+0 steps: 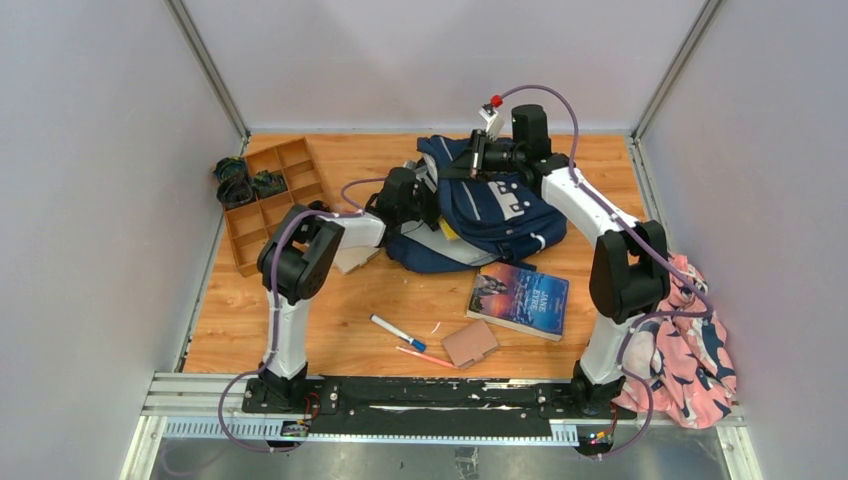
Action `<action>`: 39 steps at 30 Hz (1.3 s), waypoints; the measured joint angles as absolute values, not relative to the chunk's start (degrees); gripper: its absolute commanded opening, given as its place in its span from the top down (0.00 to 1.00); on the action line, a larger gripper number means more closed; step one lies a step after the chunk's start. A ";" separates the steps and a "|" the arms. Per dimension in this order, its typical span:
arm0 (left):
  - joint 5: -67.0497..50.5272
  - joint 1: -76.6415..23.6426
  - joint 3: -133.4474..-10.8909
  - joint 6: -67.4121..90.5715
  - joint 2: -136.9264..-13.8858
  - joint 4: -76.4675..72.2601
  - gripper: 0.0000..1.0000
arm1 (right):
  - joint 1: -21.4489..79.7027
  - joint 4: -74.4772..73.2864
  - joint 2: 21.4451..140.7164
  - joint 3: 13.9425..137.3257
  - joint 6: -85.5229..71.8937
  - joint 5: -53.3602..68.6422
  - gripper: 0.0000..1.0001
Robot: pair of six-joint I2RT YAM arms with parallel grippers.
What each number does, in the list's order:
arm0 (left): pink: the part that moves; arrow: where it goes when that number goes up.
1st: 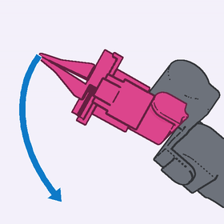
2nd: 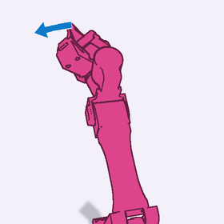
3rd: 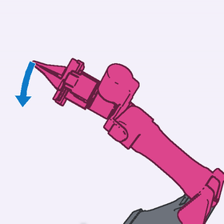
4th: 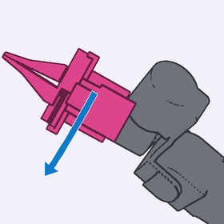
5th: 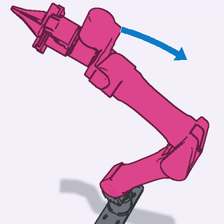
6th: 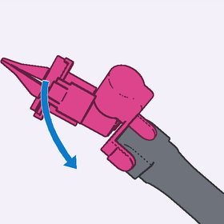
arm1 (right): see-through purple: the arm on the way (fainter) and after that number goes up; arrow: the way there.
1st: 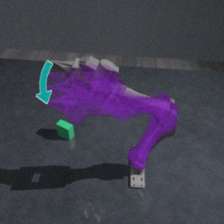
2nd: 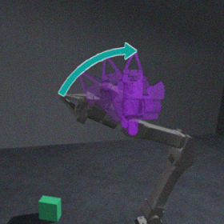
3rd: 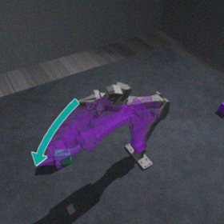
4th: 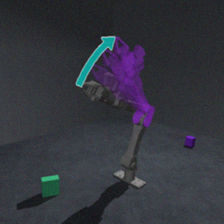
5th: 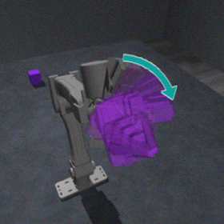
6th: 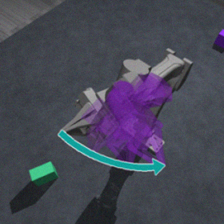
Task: Pack the student bag
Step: Place the book in the student bag.
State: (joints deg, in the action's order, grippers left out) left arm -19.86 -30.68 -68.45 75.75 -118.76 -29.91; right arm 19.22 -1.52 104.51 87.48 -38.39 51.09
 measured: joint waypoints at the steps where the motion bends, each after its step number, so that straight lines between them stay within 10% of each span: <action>1: -19.53 -30.65 -68.45 74.78 -118.08 -28.53 0.22 | 18.94 -1.26 104.36 86.87 -38.41 51.09 1.00; 4: -18.57 -30.61 -68.53 71.22 -115.77 -23.97 0.01 | 17.80 -0.93 103.68 85.38 -38.59 51.00 1.00; 16: -12.71 -30.61 -70.08 57.36 -108.03 -3.36 0.03 | 13.61 -1.02 102.15 83.37 -38.57 48.51 1.00; 19: -12.12 -30.61 -71.57 55.77 -107.13 -1.74 0.38 | 13.61 -0.30 102.15 82.50 -39.05 48.60 1.00; 21: -12.16 -30.52 -72.25 55.44 -107.13 -1.93 0.83 | 13.61 0.47 102.15 81.76 -39.51 48.62 1.00; 23: -12.45 -30.46 -72.34 56.14 -107.22 -2.39 1.00 | 13.61 0.71 102.15 81.19 -39.68 48.60 1.00; 31: -14.11 -30.50 -77.25 58.92 -110.54 -3.44 0.98 | 13.41 1.37 101.86 79.70 -39.70 48.88 1.00; 36: -15.38 -30.52 -84.97 59.42 -117.89 -2.72 0.33 | 13.30 1.96 101.71 79.00 -40.21 48.90 1.00; 39: -15.00 -30.63 -89.91 56.49 -121.51 2.46 0.24 | 13.17 2.07 101.71 78.98 -40.49 48.93 1.00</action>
State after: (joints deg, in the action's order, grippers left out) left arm -15.00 -30.63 -89.91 56.49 -121.51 2.46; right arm 13.17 2.07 101.71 78.98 -40.49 48.93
